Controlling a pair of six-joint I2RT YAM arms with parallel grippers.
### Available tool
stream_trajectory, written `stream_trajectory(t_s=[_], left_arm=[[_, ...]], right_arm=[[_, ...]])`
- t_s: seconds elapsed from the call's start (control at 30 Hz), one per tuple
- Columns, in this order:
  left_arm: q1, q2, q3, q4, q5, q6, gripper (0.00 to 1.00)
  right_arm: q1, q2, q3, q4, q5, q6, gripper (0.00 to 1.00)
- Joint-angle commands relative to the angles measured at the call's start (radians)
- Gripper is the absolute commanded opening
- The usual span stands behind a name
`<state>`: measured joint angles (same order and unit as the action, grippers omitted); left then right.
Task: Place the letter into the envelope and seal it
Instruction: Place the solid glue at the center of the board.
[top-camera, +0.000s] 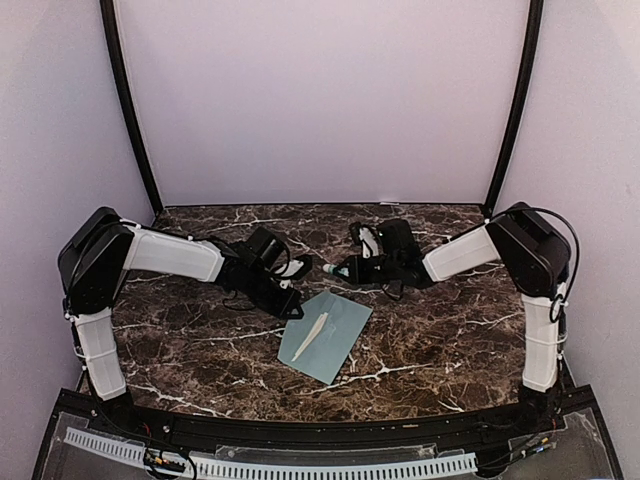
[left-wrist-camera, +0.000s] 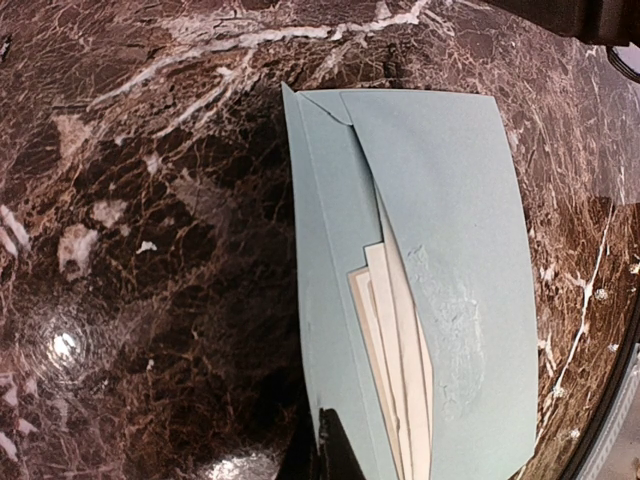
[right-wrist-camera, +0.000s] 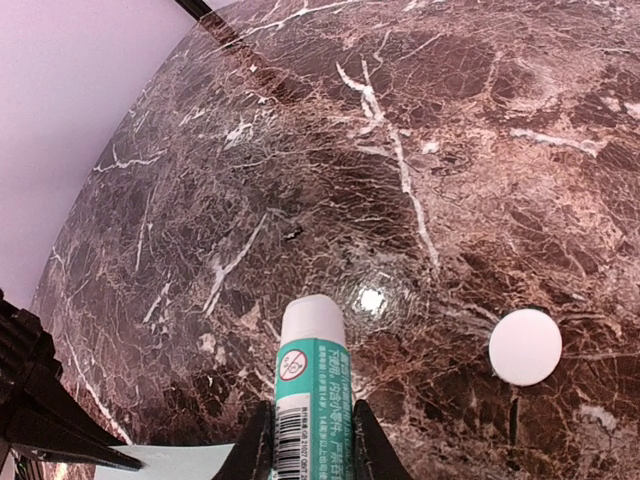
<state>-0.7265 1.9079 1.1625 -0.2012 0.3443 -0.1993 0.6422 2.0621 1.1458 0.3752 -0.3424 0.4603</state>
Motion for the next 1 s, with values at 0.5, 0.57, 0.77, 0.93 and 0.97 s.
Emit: stream_trajectory(t_s=[0.5, 0.57, 0.77, 0.93, 0.97], left_arm=[[0.004, -0.041, -0.004, -0.010, 0.002, 0.003, 0.00], [0.004, -0.041, -0.004, -0.010, 0.001, 0.002, 0.00], [0.004, -0.041, -0.003, -0.012, 0.002, 0.002, 0.00], [0.005, -0.041, -0.003, -0.012, 0.004, 0.003, 0.00], [0.005, -0.041, -0.003, -0.012, 0.005, 0.002, 0.00]], right_arm=[[-0.014, 0.073, 0.042, 0.046, 0.018, 0.002, 0.14], [-0.014, 0.074, 0.041, 0.041, 0.021, 0.000, 0.18], [-0.014, 0.064, 0.030, 0.034, 0.034, -0.008, 0.29], [-0.015, 0.050, 0.013, 0.034, 0.048, -0.015, 0.39], [-0.015, 0.047, 0.010, 0.035, 0.049, -0.017, 0.40]])
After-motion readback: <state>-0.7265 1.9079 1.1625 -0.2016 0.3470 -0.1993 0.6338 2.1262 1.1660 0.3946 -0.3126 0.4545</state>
